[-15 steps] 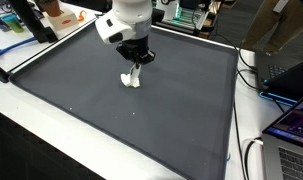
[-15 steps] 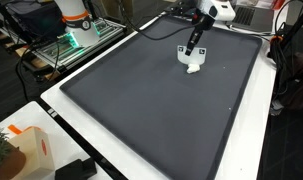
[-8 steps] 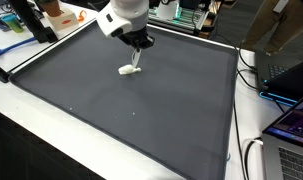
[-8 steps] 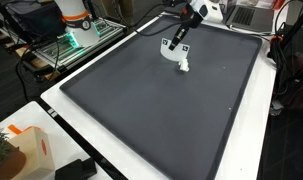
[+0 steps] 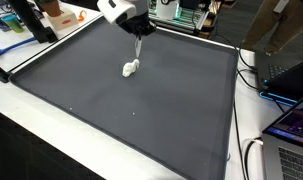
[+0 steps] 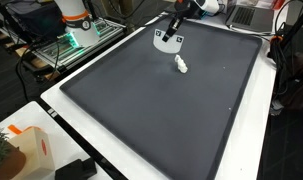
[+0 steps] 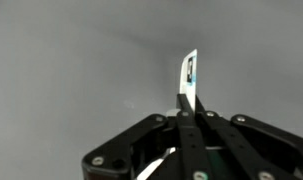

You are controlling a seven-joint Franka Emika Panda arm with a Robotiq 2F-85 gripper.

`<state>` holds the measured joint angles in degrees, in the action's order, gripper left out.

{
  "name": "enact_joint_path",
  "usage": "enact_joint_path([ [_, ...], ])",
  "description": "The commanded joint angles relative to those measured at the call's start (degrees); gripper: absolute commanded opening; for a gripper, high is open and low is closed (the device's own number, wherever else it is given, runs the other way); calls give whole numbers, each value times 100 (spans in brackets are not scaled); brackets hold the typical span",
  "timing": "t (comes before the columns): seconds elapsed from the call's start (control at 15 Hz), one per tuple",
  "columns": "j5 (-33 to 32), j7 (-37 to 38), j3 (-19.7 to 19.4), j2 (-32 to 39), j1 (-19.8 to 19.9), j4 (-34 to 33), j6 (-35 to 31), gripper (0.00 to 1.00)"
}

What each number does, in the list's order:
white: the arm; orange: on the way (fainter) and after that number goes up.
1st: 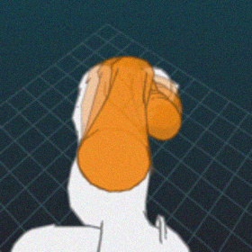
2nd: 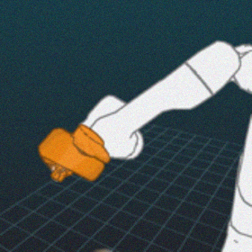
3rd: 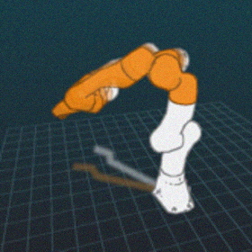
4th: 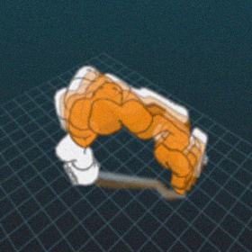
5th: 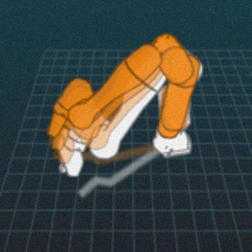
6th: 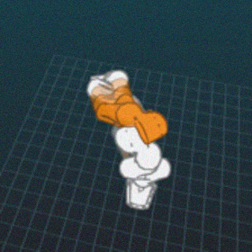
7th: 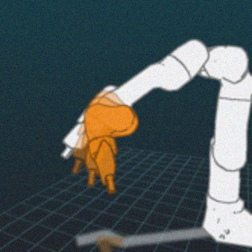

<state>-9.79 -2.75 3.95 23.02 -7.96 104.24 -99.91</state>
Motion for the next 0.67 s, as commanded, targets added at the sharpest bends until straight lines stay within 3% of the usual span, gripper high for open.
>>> enact_joint_path([
  [0.0, -146, -149, 55, -120, 16, 200, 163, 1],
  [0.2, -455, 92, 5, -168, -52, 273, -132, 1],
  [0.4, -1148, -153, 14, -221, -104, 338, -474, 1],
  [0.6, -954, -1161, 204, -353, 121, 394, -848, 1],
])
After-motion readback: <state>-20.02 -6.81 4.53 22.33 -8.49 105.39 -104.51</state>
